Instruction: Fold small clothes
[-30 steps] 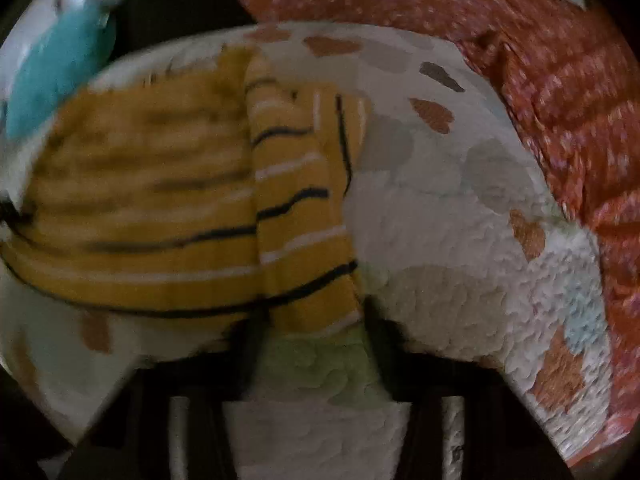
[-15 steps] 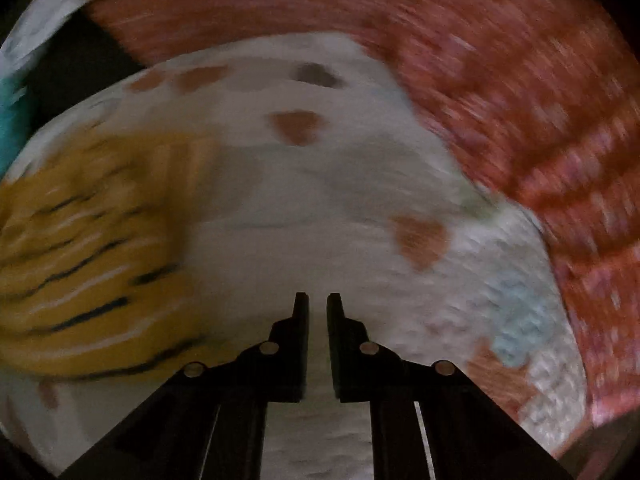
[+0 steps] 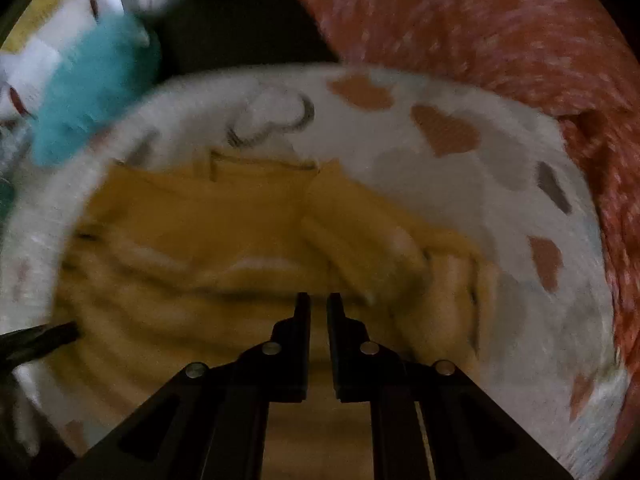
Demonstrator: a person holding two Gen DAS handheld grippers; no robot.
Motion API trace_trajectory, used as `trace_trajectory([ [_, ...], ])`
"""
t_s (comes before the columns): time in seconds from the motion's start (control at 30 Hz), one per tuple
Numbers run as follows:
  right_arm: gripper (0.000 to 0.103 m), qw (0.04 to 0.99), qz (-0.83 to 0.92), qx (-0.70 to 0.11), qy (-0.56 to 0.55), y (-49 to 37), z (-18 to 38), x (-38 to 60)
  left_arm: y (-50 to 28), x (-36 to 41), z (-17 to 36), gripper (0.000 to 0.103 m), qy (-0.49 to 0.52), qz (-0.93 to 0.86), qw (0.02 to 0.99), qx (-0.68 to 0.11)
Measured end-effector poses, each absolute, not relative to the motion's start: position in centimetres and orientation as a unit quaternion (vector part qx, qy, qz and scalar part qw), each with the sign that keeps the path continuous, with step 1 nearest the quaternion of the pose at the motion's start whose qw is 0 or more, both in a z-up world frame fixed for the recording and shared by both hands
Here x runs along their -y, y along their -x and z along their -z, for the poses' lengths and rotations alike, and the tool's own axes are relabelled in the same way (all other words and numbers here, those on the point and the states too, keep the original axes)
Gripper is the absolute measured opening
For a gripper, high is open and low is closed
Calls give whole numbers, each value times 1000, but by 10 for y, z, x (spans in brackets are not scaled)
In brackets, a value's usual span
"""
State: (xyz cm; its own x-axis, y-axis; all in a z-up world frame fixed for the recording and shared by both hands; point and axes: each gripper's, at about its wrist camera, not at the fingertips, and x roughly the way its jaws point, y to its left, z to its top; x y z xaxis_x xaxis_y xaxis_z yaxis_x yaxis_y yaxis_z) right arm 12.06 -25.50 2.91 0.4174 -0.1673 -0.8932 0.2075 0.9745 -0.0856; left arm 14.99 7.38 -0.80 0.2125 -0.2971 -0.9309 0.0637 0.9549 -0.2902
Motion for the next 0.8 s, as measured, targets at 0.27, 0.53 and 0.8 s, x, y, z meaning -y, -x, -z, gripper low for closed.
trace_trajectory([
  [0.27,10,836,227,-486,-115,-142,-60,308,-154,-136,2,67,196,106,767,-602],
  [0.53,56,821,-46,-550,-150,-147,-72,148,-133,-125,14,67,233,145,751,-601],
  [0.8,72,767,-71,-628,-108,-209,-21,54,-124,-123,25,67,283,197,719,-603],
])
